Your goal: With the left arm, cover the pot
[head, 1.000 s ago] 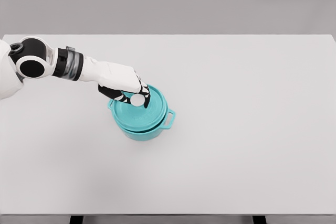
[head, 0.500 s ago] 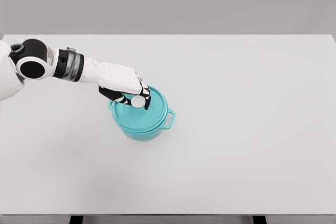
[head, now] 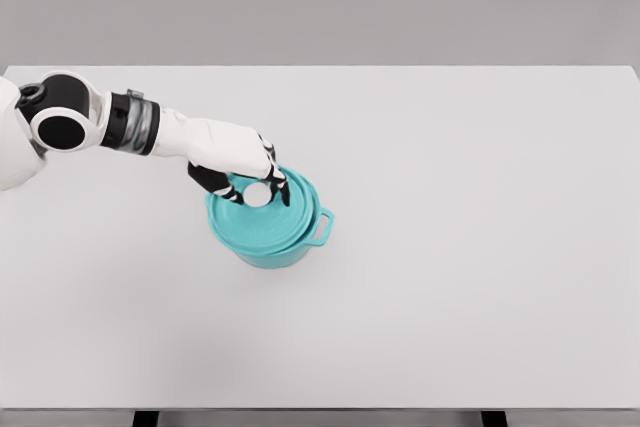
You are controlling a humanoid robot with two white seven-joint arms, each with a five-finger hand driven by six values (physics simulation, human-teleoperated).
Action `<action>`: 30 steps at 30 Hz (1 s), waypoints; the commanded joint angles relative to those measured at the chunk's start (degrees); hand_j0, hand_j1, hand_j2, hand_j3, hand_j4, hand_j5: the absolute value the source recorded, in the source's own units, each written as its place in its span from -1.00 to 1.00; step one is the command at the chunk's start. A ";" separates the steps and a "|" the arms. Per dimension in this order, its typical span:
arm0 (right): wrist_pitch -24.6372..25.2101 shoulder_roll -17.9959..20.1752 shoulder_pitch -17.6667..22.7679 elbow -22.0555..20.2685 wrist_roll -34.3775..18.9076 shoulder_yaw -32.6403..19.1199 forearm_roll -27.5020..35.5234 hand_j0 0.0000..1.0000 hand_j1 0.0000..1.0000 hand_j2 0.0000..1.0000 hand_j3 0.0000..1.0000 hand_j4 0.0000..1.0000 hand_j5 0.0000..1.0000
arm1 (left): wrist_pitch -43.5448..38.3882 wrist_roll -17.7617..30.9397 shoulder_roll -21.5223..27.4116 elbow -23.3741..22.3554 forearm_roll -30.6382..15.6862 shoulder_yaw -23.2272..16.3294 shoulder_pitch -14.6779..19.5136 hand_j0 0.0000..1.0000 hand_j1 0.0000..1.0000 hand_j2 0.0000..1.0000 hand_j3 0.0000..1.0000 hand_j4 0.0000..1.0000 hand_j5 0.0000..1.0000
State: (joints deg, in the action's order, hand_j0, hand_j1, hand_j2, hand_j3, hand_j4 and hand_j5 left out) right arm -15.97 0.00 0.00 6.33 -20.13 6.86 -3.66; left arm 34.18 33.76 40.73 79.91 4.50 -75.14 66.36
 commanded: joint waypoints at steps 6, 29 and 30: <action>-0.02 0.00 0.00 0.00 0.00 -0.01 -0.03 1.00 1.00 1.00 1.00 1.00 1.00 | 0.82 0.52 -0.03 0.07 1.04 -0.18 0.00 0.67 0.67 0.67 0.67 0.67 0.67; -0.02 0.00 0.00 0.00 0.00 -0.01 -0.03 1.00 1.00 1.00 1.00 1.00 1.00 | 0.82 0.34 0.41 1.57 -1.25 0.96 0.26 0.75 0.75 0.75 0.75 0.75 0.75; -0.02 0.00 0.00 0.00 0.00 -0.01 -0.03 1.00 1.00 1.00 1.00 1.00 1.00 | 0.82 -0.18 0.32 1.57 -1.25 0.96 0.26 0.91 0.91 0.91 0.91 0.91 0.91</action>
State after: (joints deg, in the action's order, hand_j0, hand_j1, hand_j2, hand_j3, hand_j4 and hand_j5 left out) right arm -15.97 0.00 0.00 6.33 -20.12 6.86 -3.66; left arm 35.13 33.92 41.05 81.46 3.64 -74.29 66.62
